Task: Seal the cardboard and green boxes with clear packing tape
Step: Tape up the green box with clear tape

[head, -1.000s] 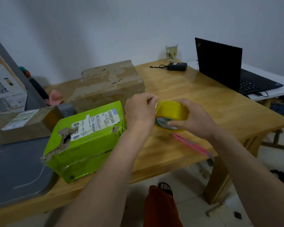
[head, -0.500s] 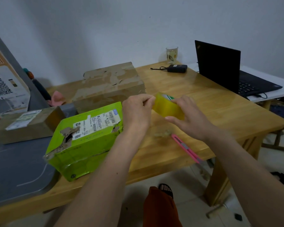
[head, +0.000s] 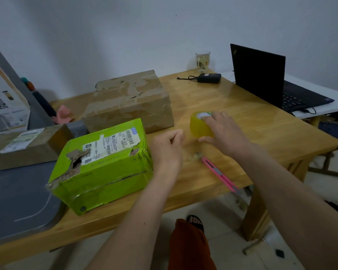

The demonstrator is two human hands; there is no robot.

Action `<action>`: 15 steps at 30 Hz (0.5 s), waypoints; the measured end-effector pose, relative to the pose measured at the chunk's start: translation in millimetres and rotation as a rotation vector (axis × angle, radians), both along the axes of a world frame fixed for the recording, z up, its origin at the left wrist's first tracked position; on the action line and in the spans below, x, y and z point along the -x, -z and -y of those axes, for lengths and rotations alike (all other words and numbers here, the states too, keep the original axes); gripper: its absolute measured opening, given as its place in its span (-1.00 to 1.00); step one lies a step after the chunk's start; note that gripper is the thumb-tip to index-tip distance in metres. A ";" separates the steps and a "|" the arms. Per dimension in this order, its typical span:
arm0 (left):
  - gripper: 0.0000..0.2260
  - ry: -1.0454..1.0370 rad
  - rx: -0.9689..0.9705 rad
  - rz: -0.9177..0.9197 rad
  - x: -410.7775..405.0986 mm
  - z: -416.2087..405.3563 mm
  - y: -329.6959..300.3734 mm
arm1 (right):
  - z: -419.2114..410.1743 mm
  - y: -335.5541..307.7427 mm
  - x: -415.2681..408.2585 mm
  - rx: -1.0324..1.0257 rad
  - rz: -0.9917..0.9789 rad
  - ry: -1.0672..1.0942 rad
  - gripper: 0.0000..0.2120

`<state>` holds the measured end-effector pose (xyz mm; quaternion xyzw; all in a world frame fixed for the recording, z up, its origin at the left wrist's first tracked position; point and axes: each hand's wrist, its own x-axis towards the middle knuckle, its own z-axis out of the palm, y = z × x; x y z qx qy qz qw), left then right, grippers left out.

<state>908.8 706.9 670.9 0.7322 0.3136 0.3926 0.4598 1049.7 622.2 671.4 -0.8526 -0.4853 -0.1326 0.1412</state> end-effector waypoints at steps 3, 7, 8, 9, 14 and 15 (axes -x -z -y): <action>-0.83 -0.018 0.086 -0.052 -6.0 -8.0 20.9 | -2.1 12.2 0.3 0.056 0.030 0.030 -0.38; -0.77 -0.037 0.118 -0.088 -12.2 -8.9 34.0 | 4.4 15.5 -6.0 0.128 -0.050 0.041 -0.42; -0.76 -0.043 0.116 -0.100 -11.1 -7.8 31.4 | 8.4 14.7 -9.0 0.164 -0.100 0.038 -0.43; -0.75 -0.051 0.113 -0.111 -10.2 -7.8 30.9 | 12.4 13.9 -11.9 0.191 -0.155 0.034 -0.45; -0.75 -0.064 0.158 -0.057 -11.8 -7.5 36.6 | 16.6 11.9 -19.7 0.129 -0.267 0.050 -0.47; -0.76 -0.068 0.192 -0.049 -12.1 -4.9 35.5 | 13.5 12.0 -20.3 0.135 -0.262 0.051 -0.47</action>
